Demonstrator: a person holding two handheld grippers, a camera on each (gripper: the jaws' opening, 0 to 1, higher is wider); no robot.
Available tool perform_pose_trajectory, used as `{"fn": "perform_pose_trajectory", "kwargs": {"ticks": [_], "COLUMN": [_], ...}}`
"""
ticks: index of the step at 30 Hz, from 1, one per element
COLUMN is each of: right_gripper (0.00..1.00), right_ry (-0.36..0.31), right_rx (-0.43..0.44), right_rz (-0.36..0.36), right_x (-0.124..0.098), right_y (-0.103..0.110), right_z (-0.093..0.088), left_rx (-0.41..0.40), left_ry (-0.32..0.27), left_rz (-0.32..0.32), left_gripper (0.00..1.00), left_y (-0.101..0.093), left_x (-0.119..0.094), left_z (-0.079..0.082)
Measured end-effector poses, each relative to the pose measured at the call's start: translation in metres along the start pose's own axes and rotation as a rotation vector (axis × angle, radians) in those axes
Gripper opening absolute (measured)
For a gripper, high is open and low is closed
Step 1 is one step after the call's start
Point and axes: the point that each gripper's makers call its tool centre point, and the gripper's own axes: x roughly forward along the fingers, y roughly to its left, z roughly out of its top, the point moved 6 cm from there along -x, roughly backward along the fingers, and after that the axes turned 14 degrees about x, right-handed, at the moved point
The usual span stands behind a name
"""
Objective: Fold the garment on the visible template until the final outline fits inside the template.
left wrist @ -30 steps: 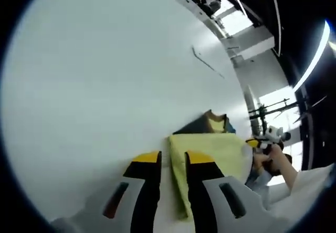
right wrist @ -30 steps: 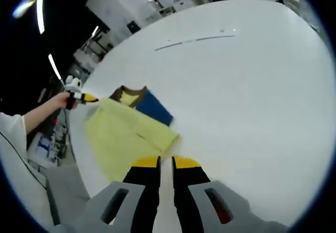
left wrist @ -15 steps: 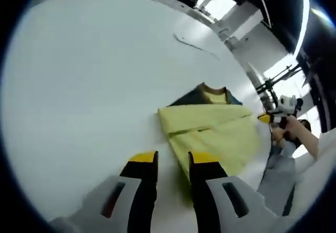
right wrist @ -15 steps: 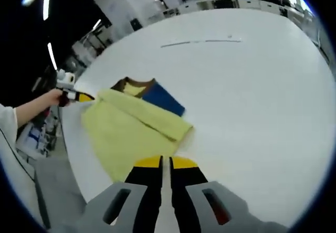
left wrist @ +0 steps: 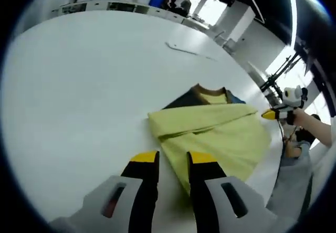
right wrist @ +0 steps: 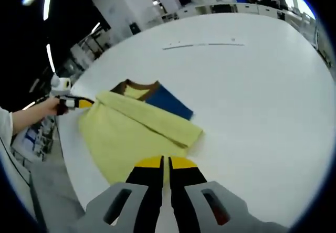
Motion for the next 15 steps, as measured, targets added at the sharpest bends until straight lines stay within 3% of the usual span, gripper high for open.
{"fn": "perform_pose_trajectory", "kwargs": {"ticks": [7, 15], "right_gripper": [0.05, 0.05], "right_ry": [-0.034, -0.059], "right_rx": [-0.012, -0.048], "right_rz": [-0.027, -0.079], "right_x": [0.01, 0.02], "right_y": [0.0, -0.003], "right_z": [0.0, 0.007], "left_rx": [0.009, 0.053], "left_ry": [-0.036, -0.028], "left_rz": [0.025, 0.048], "left_gripper": [0.15, 0.13], "left_y": [-0.001, 0.001], "left_x": [0.007, 0.013], "left_z": [0.0, 0.005]}}
